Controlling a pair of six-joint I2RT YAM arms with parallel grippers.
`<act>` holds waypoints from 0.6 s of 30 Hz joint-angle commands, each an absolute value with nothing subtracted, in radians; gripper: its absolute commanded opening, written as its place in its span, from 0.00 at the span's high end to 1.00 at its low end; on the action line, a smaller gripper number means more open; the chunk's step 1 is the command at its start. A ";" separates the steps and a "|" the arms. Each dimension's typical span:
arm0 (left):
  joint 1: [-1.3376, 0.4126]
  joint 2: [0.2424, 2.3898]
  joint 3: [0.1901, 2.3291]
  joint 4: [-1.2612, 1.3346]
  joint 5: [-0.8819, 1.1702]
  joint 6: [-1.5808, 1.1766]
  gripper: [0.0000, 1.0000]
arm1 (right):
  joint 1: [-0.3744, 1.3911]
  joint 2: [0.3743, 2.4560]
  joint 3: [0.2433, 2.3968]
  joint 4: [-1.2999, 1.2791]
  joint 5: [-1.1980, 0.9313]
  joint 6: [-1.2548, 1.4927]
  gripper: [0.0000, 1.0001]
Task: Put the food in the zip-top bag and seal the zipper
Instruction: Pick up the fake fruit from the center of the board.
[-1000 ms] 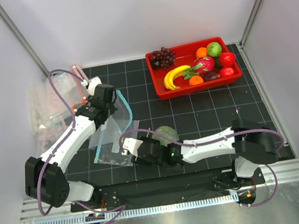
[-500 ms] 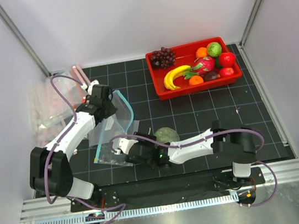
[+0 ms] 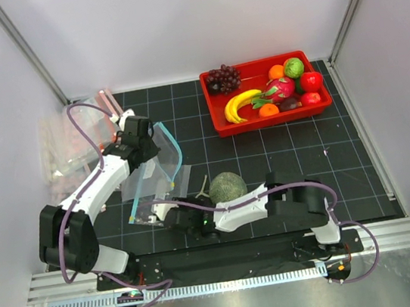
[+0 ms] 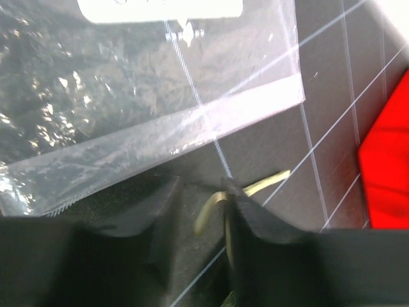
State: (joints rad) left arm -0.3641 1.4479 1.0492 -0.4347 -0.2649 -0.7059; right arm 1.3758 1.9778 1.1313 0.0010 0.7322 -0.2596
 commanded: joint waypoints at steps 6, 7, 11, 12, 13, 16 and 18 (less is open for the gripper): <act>-0.359 1.422 1.048 -0.397 -0.265 -0.698 1.00 | 1.370 1.879 1.120 -0.012 0.703 -0.216 0.99; -0.360 1.422 1.049 -0.397 -0.264 -0.696 1.00 | 1.370 1.858 1.099 -0.006 0.698 -0.213 0.99; -0.379 1.420 1.051 -0.396 -0.270 -0.684 1.00 | 1.370 1.761 1.045 0.051 0.664 -0.187 0.99; -0.382 1.419 1.051 -0.396 -0.270 -0.681 1.00 | 1.370 1.717 1.022 0.066 0.652 -0.177 0.99; -0.383 1.417 1.051 -0.396 -0.268 -0.680 1.00 | 1.370 1.697 1.009 0.074 0.647 -0.169 0.99; -0.385 1.410 1.049 -0.379 -0.195 -0.649 0.99 | 1.370 1.596 0.960 0.106 0.629 -0.150 0.99; -0.388 1.402 1.046 -0.365 -0.155 -0.640 0.99 | 1.368 1.543 0.934 0.123 0.635 -0.126 0.99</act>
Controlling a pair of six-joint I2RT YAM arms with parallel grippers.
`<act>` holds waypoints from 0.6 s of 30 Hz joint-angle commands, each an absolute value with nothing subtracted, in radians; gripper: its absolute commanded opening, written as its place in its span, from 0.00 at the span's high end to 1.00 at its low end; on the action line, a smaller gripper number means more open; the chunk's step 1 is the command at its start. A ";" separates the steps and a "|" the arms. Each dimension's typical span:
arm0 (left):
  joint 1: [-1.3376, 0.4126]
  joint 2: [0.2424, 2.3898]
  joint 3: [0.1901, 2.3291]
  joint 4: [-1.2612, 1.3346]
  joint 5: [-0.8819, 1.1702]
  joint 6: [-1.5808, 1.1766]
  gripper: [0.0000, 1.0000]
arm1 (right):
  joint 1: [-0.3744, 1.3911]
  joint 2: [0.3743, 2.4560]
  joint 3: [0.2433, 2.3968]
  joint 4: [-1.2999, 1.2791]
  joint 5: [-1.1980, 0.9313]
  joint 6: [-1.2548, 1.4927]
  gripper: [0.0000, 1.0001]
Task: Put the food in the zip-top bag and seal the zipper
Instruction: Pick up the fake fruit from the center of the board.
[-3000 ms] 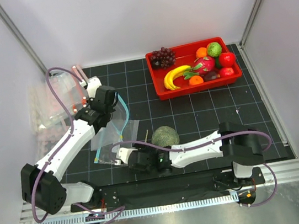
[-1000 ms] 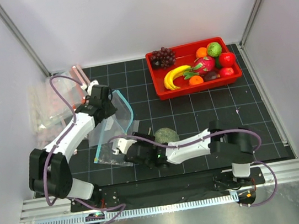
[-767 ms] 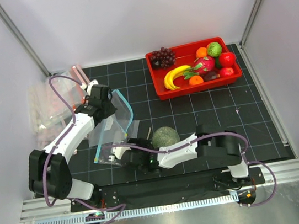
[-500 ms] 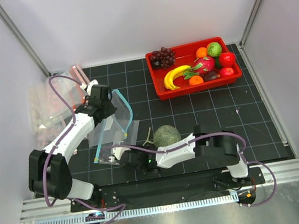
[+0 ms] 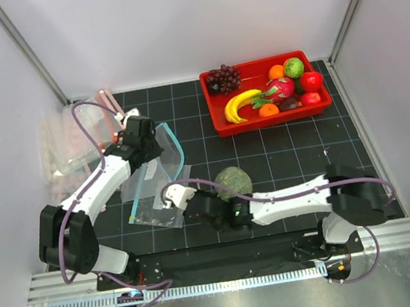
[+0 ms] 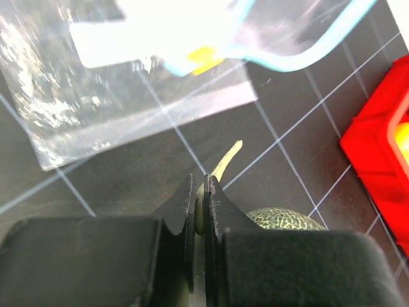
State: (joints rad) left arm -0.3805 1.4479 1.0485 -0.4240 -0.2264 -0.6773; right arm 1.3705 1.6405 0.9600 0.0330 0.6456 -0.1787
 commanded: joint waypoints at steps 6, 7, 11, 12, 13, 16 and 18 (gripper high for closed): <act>-0.442 1.384 1.068 -0.385 -0.140 -0.615 0.99 | 1.310 1.277 0.819 0.149 0.620 -0.023 0.99; -0.468 1.384 1.077 -0.394 -0.150 -0.611 0.99 | 1.301 1.246 0.792 0.152 0.614 -0.012 0.99; -0.528 1.425 1.153 -0.462 -0.186 -0.604 1.00 | 1.250 1.099 0.753 0.137 0.600 0.041 0.99; -0.544 1.433 1.167 -0.489 -0.184 -0.607 1.00 | 1.243 1.045 0.747 0.130 0.597 0.060 0.99; -0.551 1.439 1.181 -0.500 -0.183 -0.610 1.00 | 1.226 1.022 0.750 0.123 0.598 0.066 0.99; -0.563 1.456 1.207 -0.520 -0.126 -0.627 1.00 | 1.215 0.954 0.790 0.075 0.615 0.077 0.99; -0.569 1.466 1.230 -0.529 -0.078 -0.630 1.00 | 1.212 0.930 0.839 0.032 0.630 0.075 0.99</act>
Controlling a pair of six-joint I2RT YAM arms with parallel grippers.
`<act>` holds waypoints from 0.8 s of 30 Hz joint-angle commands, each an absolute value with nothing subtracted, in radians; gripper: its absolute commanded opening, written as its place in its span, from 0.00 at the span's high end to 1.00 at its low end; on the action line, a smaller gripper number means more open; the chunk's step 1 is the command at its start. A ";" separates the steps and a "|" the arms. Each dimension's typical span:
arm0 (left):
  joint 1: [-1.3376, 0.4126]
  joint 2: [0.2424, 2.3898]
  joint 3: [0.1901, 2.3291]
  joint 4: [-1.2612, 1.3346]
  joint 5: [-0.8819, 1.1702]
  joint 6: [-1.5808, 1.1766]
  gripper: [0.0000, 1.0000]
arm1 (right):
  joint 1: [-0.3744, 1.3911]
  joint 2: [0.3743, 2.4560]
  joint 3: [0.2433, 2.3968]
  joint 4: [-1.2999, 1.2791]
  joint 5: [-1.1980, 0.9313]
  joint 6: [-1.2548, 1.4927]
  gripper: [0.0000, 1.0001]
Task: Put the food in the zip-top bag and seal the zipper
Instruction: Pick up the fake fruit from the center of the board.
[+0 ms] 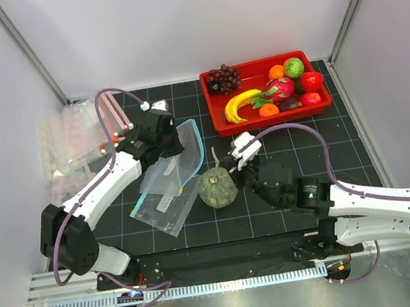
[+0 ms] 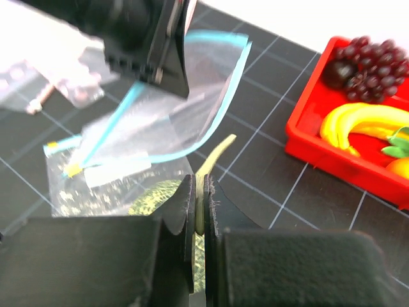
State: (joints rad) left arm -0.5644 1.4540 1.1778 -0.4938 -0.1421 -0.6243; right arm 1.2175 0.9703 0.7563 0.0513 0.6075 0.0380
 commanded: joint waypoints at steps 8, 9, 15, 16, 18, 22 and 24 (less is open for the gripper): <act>-0.571 1.491 1.331 -0.554 0.119 -0.716 1.00 | 1.203 0.885 1.018 -0.072 0.692 0.049 0.99; -0.577 1.491 1.347 -0.552 0.144 -0.727 1.00 | 1.203 0.885 1.060 -0.096 0.699 0.049 0.99; -0.609 1.470 1.398 -0.457 0.412 -0.886 1.00 | 1.201 0.861 1.208 -0.186 0.785 0.023 0.99; -0.612 1.460 1.363 -0.413 0.508 -0.922 1.00 | 1.201 0.854 1.222 -0.195 0.799 0.018 0.99; -0.620 1.450 1.300 -0.226 0.584 -1.076 1.00 | 1.203 0.832 1.252 -0.212 0.833 0.006 0.99; -0.618 1.436 1.076 0.252 0.666 -1.420 1.00 | 1.203 0.801 1.278 -0.219 0.857 -0.031 0.99; -0.618 1.480 1.013 0.426 0.676 -1.523 1.00 | 1.201 0.805 1.298 -0.232 0.859 -0.034 0.99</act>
State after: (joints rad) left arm -0.6216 1.4536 1.0794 0.0341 0.5598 -1.2343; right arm 1.2057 0.8104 1.2430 -0.2241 0.8146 0.0032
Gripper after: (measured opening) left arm 0.008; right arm 0.077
